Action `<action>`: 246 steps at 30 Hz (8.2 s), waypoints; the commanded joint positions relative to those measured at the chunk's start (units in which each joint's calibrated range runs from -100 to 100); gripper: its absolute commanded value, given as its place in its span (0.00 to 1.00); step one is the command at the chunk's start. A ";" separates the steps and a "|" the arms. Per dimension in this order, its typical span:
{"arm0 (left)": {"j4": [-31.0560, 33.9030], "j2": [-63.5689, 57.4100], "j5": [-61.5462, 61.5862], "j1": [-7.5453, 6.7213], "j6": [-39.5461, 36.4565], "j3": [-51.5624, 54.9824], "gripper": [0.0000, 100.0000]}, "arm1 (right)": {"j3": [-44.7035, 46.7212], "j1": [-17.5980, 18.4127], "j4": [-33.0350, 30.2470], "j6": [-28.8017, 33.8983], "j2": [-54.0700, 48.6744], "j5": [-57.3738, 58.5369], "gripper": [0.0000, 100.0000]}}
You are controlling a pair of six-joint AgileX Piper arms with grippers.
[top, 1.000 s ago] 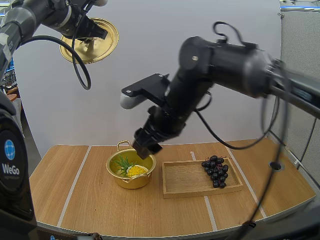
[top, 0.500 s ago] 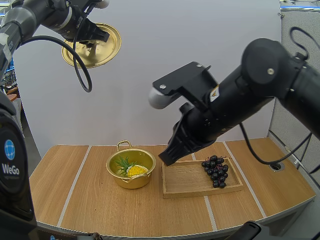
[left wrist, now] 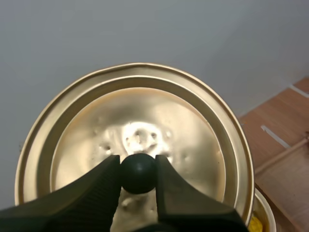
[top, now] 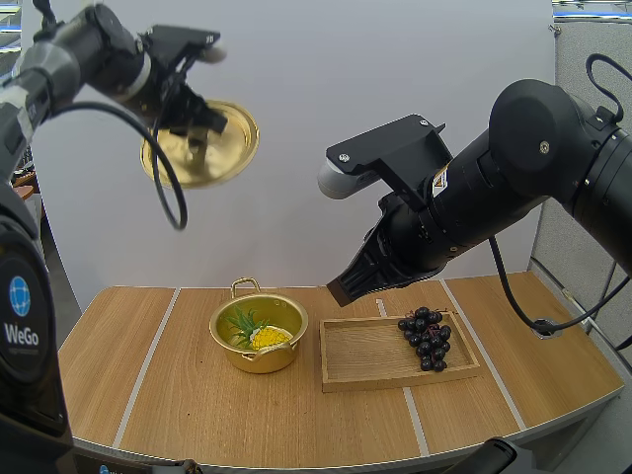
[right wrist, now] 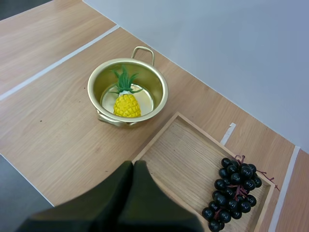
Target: Open the pot, put the pineapple inside, and close it
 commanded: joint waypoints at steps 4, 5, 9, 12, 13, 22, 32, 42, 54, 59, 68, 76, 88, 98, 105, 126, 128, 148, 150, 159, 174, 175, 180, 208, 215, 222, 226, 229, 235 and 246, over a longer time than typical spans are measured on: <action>-5.25 0.43 1.05 -0.05 11.58 17.15 0.00 | 0.10 -1.28 1.96 0.37 -0.31 -1.12 0.00; -5.52 0.93 1.05 -0.05 12.60 18.44 0.00 | 0.10 -1.28 1.96 0.37 -0.31 -1.12 0.00; -5.52 4.11 2.54 -0.05 14.62 20.36 0.00 | 0.10 -1.28 1.79 0.37 -0.31 -1.12 0.00; -5.52 8.17 4.10 -0.08 14.94 20.51 0.00 | 0.10 -1.28 1.70 0.37 -0.31 -1.12 0.00; -5.52 9.55 4.17 -0.15 15.08 20.51 0.00 | 0.10 -1.28 1.70 0.37 -0.31 -1.12 0.00; -2.87 18.35 0.68 -5.47 12.86 20.51 0.00 | 0.10 -1.28 1.70 0.37 -0.31 -1.12 0.00; 6.26 22.88 -2.74 -8.15 8.57 20.84 0.00 | 0.10 -1.28 1.72 0.02 -0.31 -1.12 0.00; 0.94 28.34 -2.51 -8.15 10.16 20.78 0.00 | 0.10 -1.28 1.72 -0.04 -0.31 -2.14 0.00; 1.53 31.40 -3.09 -8.15 10.41 20.78 0.00 | 0.10 -1.28 1.72 -0.04 -0.31 -3.42 0.00; 1.30 31.40 -3.09 -8.15 10.41 20.78 0.00 | 0.10 -1.28 1.72 -0.04 -0.31 -3.77 0.00; 0.54 32.35 -5.70 -8.15 10.41 20.78 0.00 | 0.10 -1.28 1.72 -0.04 -0.18 -3.80 0.00; 0.44 33.89 -5.73 -8.15 10.18 20.78 0.00 | 0.10 -1.28 1.72 -0.04 -0.20 -5.17 0.00; 1.77 33.89 1.10 -8.15 9.98 20.78 0.00 | 0.10 -1.28 1.72 -0.04 -0.20 -5.17 0.00; 6.86 33.77 4.17 -8.15 8.70 20.78 0.00 | 0.10 -1.28 1.72 -0.04 -0.20 -5.38 0.00; 5.81 33.77 3.58 -8.15 8.59 20.78 0.00 | 0.10 -1.28 1.72 -0.04 -0.20 -5.77 0.00; 1.50 17.48 12.21 -8.15 8.27 9.71 1.00 | 0.10 -1.28 1.72 -0.04 -0.20 -5.77 0.00; 1.62 14.20 12.21 -8.15 8.09 7.20 1.00 | 0.10 -1.28 1.72 -0.04 -0.20 -5.77 0.00; 6.26 -19.78 12.21 -8.06 5.56 -6.08 1.00 | -0.45 -1.28 1.72 -0.04 -0.63 -6.39 0.00; 6.26 -22.29 12.21 -8.06 3.28 -6.08 1.00 | -0.46 -1.28 2.14 -0.04 -0.63 -6.39 0.00; 6.26 -29.05 12.21 -8.06 -4.48 -5.80 0.75 | -0.46 -1.28 3.35 -0.04 -0.63 -6.39 0.00; 4.53 -41.77 12.21 -8.06 -8.19 7.66 0.00 | -0.46 -1.96 4.12 2.18 -3.19 -14.16 0.00; 4.53 -42.80 12.21 -8.06 -8.23 9.28 0.00 | -0.46 -2.37 3.76 2.64 -4.15 -16.16 0.00; 4.64 -48.67 -5.11 -8.06 -11.36 18.62 0.00 | -0.46 -3.94 -1.79 8.44 -8.30 -22.15 0.00; 4.86 -68.72 -45.48 -8.06 -23.52 47.32 0.00 | 6.31 -15.75 -9.43 25.32 -36.11 -53.63 0.00; 4.86 -68.72 -52.68 -7.91 -23.85 52.51 0.00 | 17.73 -15.83 -8.82 24.87 -37.45 -59.80 0.00; 4.86 -68.72 -56.27 -7.91 -23.85 62.24 0.00 | 32.27 -15.83 -9.07 24.49 -37.45 -79.25 0.00; 4.86 -68.72 -60.51 -7.91 -23.55 70.06 0.00 | 41.58 -15.83 -9.07 24.49 -37.45 -83.40 0.00; 4.86 -68.72 -68.52 -7.91 -23.55 76.43 0.00 | 48.14 -15.83 -9.07 24.49 -37.45 -83.54 0.00; 4.86 -68.72 -83.31 -7.91 -23.55 86.70 0.00 | 56.22 -15.83 -9.07 24.49 -37.45 -84.70 0.00; 4.86 -68.72 -87.01 -7.91 -23.55 98.69 0.00 | 61.82 -15.60 -9.07 24.49 -37.45 -85.34 0.00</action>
